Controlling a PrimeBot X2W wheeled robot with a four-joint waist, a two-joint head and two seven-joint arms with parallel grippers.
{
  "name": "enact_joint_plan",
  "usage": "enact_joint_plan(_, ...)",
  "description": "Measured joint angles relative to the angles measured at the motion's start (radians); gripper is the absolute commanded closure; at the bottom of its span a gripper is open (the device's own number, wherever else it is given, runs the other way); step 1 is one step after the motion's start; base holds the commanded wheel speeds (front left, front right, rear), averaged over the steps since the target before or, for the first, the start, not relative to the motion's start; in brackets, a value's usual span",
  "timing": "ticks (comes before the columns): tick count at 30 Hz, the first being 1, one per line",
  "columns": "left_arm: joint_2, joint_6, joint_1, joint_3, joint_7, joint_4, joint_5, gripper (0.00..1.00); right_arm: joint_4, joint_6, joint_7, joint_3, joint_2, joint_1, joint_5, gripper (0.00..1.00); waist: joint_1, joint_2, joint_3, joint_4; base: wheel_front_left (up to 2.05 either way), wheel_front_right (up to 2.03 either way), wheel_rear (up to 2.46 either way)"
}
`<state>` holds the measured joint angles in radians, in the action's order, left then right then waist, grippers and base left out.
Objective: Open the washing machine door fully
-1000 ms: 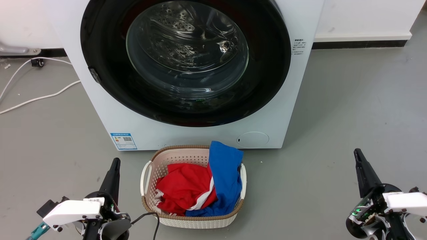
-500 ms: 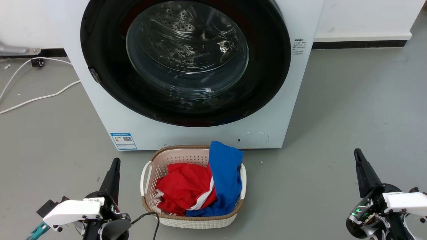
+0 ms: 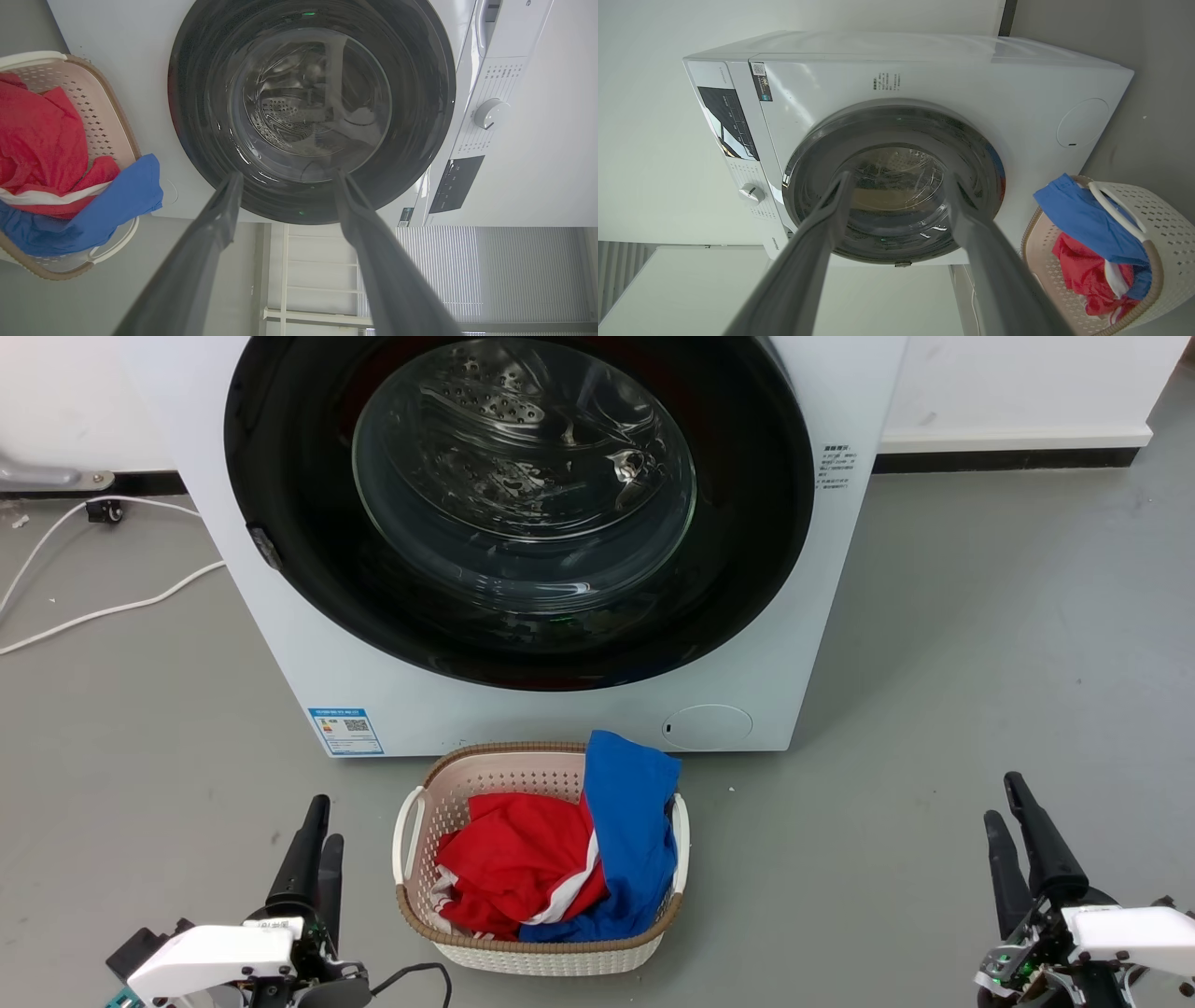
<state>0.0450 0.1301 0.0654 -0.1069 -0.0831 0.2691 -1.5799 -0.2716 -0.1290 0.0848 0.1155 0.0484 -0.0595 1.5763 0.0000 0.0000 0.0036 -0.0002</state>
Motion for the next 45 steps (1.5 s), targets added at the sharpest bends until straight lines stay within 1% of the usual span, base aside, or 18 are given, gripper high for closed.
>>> enact_joint_plan(6, 0.000, -0.017, -0.001, -0.002, 0.028, -0.025, 0.096, 0.00, 0.027, 0.000, -0.029, 0.010, 0.000, 0.014, -0.105, 0.00, 0.0000, 0.0000, 0.001, 0.000, 0.00, 0.00, 0.00)
enact_joint_plan(17, 0.000, -0.088, -0.009, 0.041, 0.076, -0.104, 0.353, 0.00, 0.115, 0.000, -0.077, 0.008, 0.000, 0.039, -0.387, 0.00, 0.0000, 0.0000, 0.003, 0.001, 0.00, 0.00, 0.00)
enact_joint_plan(28, 0.002, -0.144, -0.022, 0.090, 0.117, -0.124, 0.608, 0.00, 0.184, 0.000, -0.119, -0.029, 0.000, 0.064, -0.680, 0.00, 0.0000, 0.0000, 0.005, 0.002, 0.00, 0.00, 0.00)
enact_joint_plan(34, 0.009, -0.170, -0.026, 0.120, 0.139, -0.130, 0.714, 0.00, 0.202, 0.000, -0.139, -0.044, 0.000, 0.086, -0.821, 0.00, 0.0000, 0.0000, 0.005, 0.003, 0.00, 0.00, 0.00)
enact_joint_plan(45, 0.033, -0.210, -0.031, 0.175, 0.175, -0.155, 0.866, 0.00, 0.217, 0.000, -0.174, -0.047, 0.000, 0.108, -1.002, 0.00, 0.0000, 0.0000, 0.006, 0.004, 0.00, 0.00, 0.00)
